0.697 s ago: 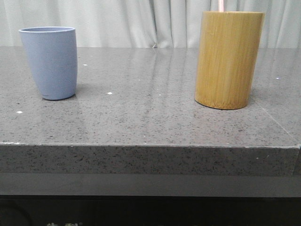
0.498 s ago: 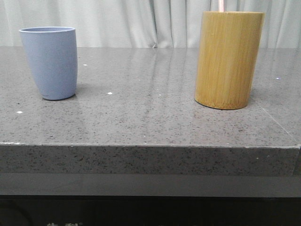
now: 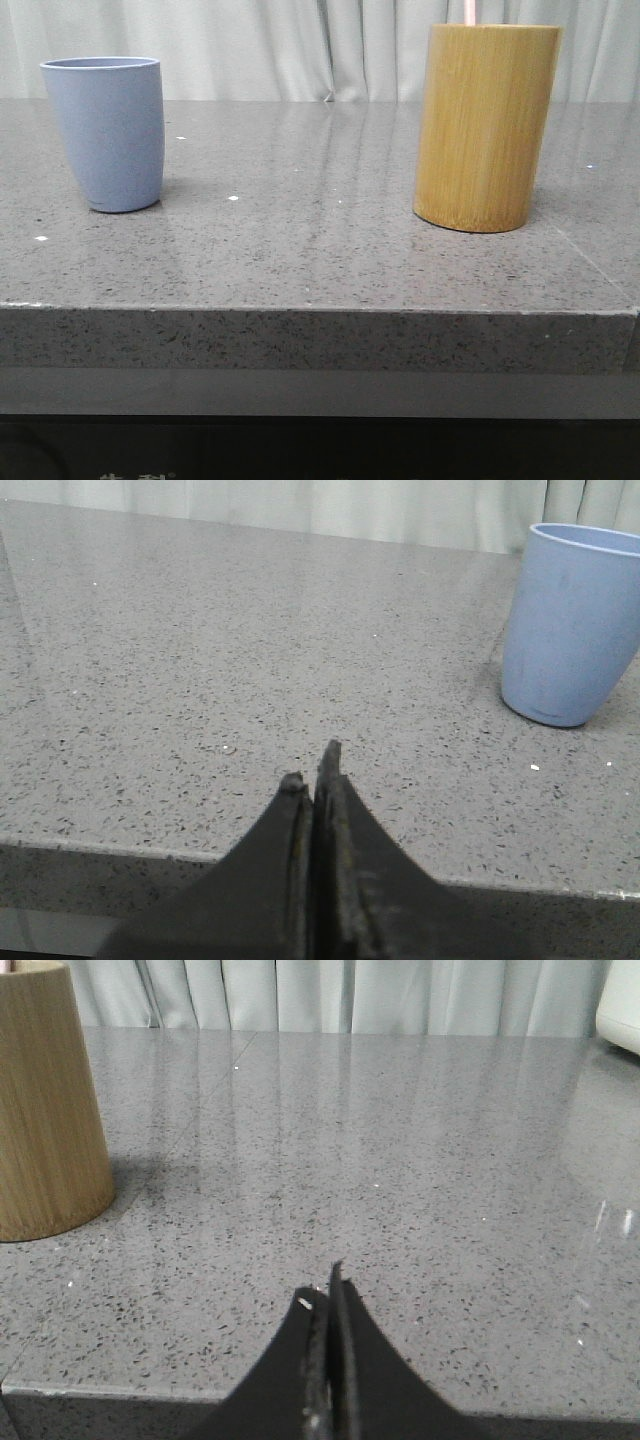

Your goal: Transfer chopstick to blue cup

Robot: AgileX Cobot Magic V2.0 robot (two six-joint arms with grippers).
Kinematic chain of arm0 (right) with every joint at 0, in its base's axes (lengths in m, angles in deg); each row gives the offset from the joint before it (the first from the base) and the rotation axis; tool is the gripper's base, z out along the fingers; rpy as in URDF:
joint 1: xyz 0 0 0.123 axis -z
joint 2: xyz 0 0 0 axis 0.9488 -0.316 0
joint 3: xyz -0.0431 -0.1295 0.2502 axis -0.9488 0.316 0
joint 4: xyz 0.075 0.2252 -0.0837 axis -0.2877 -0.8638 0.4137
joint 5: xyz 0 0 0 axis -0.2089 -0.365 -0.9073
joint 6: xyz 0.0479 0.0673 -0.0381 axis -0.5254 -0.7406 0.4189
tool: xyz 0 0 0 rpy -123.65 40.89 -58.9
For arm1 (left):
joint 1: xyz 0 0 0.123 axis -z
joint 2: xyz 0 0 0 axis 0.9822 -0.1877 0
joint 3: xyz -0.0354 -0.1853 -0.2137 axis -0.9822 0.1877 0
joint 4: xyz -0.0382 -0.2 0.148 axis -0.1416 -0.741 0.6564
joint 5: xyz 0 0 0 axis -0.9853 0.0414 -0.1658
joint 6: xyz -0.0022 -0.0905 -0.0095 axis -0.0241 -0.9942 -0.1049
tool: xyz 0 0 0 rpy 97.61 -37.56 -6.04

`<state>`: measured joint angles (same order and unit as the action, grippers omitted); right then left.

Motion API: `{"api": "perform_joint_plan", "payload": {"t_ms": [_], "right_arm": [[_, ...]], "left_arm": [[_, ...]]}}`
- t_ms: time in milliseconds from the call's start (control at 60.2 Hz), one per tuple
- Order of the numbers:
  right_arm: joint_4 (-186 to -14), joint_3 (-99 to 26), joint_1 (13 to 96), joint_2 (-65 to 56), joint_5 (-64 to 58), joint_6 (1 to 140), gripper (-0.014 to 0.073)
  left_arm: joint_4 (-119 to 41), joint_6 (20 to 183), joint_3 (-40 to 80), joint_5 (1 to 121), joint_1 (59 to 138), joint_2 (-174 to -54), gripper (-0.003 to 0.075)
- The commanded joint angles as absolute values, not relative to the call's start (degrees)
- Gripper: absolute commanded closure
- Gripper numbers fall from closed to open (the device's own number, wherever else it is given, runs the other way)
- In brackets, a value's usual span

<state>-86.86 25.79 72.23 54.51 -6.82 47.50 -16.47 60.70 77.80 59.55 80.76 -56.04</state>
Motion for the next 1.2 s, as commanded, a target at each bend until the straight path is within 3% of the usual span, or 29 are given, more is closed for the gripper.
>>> {"api": "perform_joint_plan", "payload": {"t_ms": [0, 797, 1062, 1178], "right_arm": [[-86.2, 25.49, 72.52, 55.4, -11.45, 47.9, 0.0673], [-86.26, 25.49, 72.52, 55.4, -11.45, 47.9, 0.0673], [-86.3, 22.78, 72.52, 55.4, -19.28, 47.9, 0.0673], [-86.3, 17.38, 72.52, 55.4, -15.39, 47.9, 0.0673]], "left_arm": [[-16.59, 60.15, 78.17, 54.77, 80.72, -54.66, 0.0739], [-16.59, 60.15, 78.17, 53.72, 80.72, -54.66, 0.0739], [-17.04, 60.15, 76.73, 39.15, 80.72, -54.66, 0.0739], [-17.04, 60.15, 71.42, 40.87, 80.72, -54.86, 0.0739]]}}
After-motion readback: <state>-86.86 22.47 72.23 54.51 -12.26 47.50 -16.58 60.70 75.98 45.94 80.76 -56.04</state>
